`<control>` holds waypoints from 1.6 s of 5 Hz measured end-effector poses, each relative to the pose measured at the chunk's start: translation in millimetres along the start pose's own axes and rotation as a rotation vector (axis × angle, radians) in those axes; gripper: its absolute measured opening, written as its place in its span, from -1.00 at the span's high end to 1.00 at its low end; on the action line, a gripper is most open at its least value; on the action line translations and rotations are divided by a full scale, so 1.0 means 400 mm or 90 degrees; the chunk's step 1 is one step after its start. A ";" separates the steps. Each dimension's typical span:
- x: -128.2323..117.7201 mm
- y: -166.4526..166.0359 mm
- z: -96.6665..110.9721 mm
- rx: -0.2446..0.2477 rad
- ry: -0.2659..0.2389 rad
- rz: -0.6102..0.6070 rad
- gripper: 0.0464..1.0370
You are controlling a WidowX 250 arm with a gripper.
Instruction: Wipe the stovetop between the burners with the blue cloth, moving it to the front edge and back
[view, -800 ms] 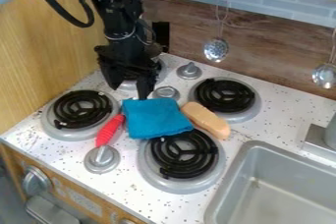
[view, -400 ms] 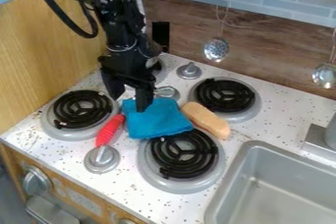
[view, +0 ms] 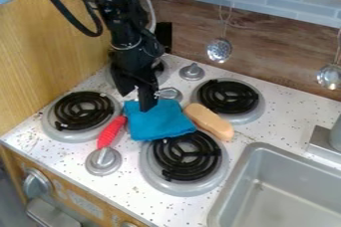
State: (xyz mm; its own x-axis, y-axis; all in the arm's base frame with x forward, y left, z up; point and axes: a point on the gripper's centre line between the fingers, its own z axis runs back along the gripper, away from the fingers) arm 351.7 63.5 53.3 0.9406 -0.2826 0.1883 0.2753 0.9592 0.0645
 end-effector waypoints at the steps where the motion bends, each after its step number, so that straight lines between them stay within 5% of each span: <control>1: -0.014 0.013 -0.001 -0.001 0.012 -0.003 -0.93; 4: 0.004 0.035 -0.045 0.017 0.020 0.006 -0.93; 8: 0.035 0.002 -0.080 0.013 0.029 -0.100 -0.93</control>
State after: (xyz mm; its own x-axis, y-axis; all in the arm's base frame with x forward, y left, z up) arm 371.5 60.5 24.7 0.8946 -0.4274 0.1303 0.4153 0.9030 0.1102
